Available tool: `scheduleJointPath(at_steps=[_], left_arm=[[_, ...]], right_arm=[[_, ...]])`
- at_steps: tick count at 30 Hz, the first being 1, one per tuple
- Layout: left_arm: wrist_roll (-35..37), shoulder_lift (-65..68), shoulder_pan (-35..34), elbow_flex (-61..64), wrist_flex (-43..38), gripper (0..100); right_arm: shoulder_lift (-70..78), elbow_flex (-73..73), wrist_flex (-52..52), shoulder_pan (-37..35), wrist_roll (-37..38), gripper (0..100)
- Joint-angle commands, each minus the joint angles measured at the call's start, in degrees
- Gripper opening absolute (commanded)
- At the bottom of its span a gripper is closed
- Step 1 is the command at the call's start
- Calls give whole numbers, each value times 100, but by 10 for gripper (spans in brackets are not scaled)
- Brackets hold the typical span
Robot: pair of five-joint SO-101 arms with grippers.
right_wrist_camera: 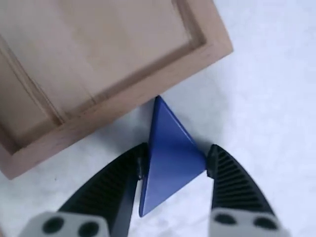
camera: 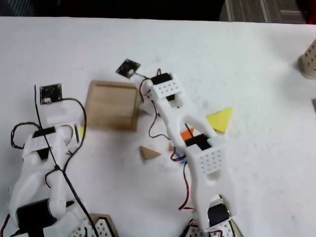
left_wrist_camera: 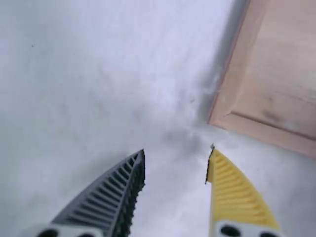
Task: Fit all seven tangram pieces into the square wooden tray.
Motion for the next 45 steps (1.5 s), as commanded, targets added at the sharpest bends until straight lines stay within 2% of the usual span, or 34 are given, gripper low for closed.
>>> scheduleJointPath(at_steps=[1,13,22,24,27,29,33,39,45], left_arm=[[0,-259,-48,-62,-105,230],[0,-259,-48,-62,-105,230],[0,-259,-48,-62,-105,230],[0,-259,-48,-62,-105,230],[-9,-259,-40,-62,-105,230],[-9,-259,-40,-62,-105,230],[-9,-259,-31,-70,-105,230],[-9,-259,-31,-70,-105,230],[-9,-259,-48,-62,-105,230]], right_arm=[[-242,-105,189,-57,62,112],[-1007,-88,875,-75,53,80],[-1174,-53,875,224,53,88],[-1165,-44,1051,251,53,135],[-1209,123,1464,136,9,283],[-1218,193,1534,57,-369,341],[-1112,308,1253,13,-782,327],[-523,589,462,40,-862,324],[-400,519,629,57,-879,216]])
